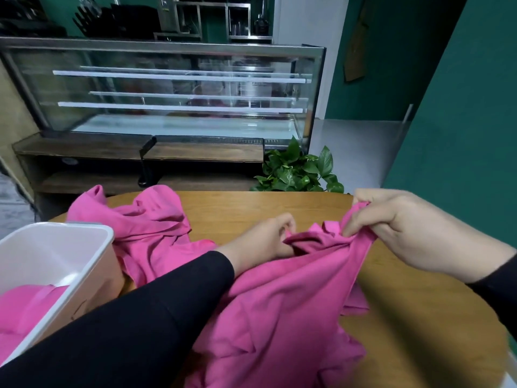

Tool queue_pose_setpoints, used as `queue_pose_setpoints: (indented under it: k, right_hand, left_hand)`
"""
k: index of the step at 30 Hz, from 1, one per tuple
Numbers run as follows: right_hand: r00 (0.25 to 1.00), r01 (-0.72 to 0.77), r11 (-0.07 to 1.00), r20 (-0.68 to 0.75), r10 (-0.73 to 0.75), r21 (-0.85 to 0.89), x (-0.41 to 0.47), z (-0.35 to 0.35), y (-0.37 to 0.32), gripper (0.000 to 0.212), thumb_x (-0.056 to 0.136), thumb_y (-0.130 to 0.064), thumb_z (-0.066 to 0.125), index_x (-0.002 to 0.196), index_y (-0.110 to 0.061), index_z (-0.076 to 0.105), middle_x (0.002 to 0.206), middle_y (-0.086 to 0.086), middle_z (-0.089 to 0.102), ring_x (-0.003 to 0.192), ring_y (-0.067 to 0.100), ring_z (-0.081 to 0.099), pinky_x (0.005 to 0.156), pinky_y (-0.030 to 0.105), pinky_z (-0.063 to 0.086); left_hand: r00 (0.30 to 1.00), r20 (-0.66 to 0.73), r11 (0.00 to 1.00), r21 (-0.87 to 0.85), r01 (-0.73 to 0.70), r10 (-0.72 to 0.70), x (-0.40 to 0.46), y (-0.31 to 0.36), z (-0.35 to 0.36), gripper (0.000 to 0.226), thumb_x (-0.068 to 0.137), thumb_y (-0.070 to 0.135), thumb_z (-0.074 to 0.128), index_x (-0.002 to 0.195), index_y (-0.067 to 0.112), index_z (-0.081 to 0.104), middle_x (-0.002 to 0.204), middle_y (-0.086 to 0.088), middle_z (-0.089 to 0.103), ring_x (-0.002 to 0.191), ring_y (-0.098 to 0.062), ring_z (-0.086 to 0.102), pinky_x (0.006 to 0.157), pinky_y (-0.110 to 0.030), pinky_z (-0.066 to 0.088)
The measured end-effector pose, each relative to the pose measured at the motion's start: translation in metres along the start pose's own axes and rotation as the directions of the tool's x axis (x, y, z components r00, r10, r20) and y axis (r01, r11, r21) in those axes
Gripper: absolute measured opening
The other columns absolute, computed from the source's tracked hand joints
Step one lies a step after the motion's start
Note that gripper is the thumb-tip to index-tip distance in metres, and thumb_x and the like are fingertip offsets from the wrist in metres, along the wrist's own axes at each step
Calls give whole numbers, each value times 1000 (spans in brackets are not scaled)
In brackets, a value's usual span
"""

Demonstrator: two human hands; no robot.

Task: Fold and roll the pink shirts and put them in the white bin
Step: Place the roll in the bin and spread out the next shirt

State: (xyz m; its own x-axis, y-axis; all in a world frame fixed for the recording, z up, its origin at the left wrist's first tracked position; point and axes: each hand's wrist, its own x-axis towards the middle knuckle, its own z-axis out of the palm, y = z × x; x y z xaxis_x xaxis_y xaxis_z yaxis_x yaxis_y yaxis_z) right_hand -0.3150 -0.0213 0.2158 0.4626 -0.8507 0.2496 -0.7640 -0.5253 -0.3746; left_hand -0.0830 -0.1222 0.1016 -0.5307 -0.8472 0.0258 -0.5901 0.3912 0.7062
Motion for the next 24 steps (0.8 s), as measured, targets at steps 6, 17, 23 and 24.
queue_pose_setpoints:
  k: [6,17,23,24]
  right_hand:
    - [963,-21,999,-269,30,35,13,-34,-6,51,89,1,44,79,-36,78,80,-6,57,74,18,62,67,44,53]
    - [828,-172,961,-560,22,-217,52,-110,-22,48,97,-8,36,112,-31,75,94,6,64,85,31,62,82,47,54]
    - [708,-235,962,-702,73,-138,47,-132,-24,41,89,-5,37,105,-29,67,88,1,69,67,8,57,62,36,45]
    - [707,-278,951,-699,110,-132,43,-130,-20,39,90,-6,38,107,-30,62,81,3,66,64,8,56,59,36,42]
  left_hand:
    - [921,-388,998,36,42,-24,-13,-10,-49,20,91,12,63,71,14,60,76,4,59,73,-13,52,59,-21,33]
    - [455,-858,970,190,-151,239,-39,109,-198,31,85,10,61,68,22,38,60,8,38,59,-13,34,58,-31,29]
    - [585,-775,890,414,188,237,-65,64,-215,27,83,0,55,105,17,58,84,-14,68,83,-37,60,69,-40,45]
    - [607,-784,888,367,276,135,-68,44,-212,27,85,3,55,106,17,64,88,-17,69,88,-39,62,70,-38,45]
